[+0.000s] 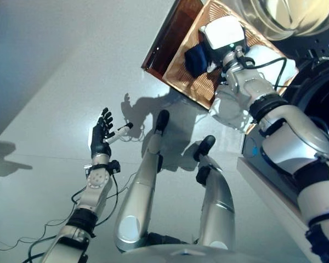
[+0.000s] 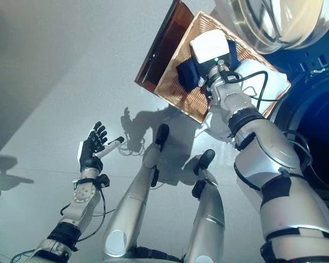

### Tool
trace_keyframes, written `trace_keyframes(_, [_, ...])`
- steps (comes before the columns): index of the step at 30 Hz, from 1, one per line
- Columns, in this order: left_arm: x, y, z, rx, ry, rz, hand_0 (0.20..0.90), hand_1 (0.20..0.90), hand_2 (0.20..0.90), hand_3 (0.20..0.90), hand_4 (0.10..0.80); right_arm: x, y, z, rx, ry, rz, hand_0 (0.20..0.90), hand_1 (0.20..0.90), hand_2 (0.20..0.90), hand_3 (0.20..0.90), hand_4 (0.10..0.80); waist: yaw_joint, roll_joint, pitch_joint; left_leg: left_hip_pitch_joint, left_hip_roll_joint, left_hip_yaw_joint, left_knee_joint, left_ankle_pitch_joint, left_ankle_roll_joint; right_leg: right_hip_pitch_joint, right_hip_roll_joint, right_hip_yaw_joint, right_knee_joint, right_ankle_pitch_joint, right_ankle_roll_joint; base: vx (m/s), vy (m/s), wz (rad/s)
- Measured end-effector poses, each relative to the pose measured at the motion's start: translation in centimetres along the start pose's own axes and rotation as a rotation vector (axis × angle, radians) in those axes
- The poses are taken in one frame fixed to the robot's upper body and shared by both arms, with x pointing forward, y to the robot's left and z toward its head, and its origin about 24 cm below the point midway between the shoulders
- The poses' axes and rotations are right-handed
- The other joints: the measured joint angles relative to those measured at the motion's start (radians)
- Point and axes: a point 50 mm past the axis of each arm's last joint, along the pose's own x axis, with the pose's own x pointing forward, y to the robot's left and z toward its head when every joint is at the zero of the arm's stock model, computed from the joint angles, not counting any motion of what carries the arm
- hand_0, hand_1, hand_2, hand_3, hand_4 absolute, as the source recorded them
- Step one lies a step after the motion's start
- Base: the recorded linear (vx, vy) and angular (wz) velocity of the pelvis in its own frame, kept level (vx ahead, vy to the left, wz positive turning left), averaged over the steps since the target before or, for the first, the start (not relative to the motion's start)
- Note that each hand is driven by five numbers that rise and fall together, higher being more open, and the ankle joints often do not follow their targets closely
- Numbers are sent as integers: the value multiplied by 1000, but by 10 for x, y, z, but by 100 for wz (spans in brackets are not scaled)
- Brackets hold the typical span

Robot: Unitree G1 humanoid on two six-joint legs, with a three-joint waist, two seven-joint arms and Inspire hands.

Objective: Pick up the clothes and place them into the washing machine

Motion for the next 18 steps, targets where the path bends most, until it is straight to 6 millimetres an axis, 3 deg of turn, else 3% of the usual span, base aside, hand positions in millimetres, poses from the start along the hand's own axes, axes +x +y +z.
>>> trace_keyframes(4, [0, 3, 0, 5, 1, -7, 900, 900, 900, 900, 800, 0, -1, 1, 6, 2, -3, 483, 483, 483, 483, 502, -2, 0, 0, -2, 0, -1, -1, 0, -1, -2, 0, -1, -2, 0, 0, 0, 0, 0])
trace_keyframes(6, [0, 3, 0, 4, 1, -7, 900, 900, 900, 900, 800, 1, -2, 0, 15, 7, -8, 444, 444, 444, 444, 475, -3, 0, 0, -8, 0, -1, -2, 0, -1, -6, 0, -2, -5, 0, 0, 0, 0, 0])
trace_keyframes(7, [0, 3, 1, 0, -1, -7, 900, 900, 900, 900, 800, 2, -4, -1, 21, 11, -12, 227, 227, 227, 227, 320, -5, 0, 0, -14, 0, -3, -2, 0, -1, -11, 0, -4, -6, 0, 0, -10, 11, 4])
trace_keyframes(8, [0, 3, 2, -4, -4, -11, 900, 900, 900, 900, 800, 2, -5, -2, 26, 16, -17, 200, 200, 200, 200, 300, -5, 0, 0, -23, -1, -4, -2, 0, -1, -19, 0, -5, -6, 0, 0, 0, 0, 0])
trace_keyframes(18, [1, 0, 8, -21, -27, -22, 900, 900, 900, 900, 800, 4, -11, 0, 24, -5, -32, 200, 200, 200, 200, 300, -11, 0, 0, -53, 1, -6, -1, 0, -1, -50, 2, -7, -4, 1, 1, 0, 0, 0])
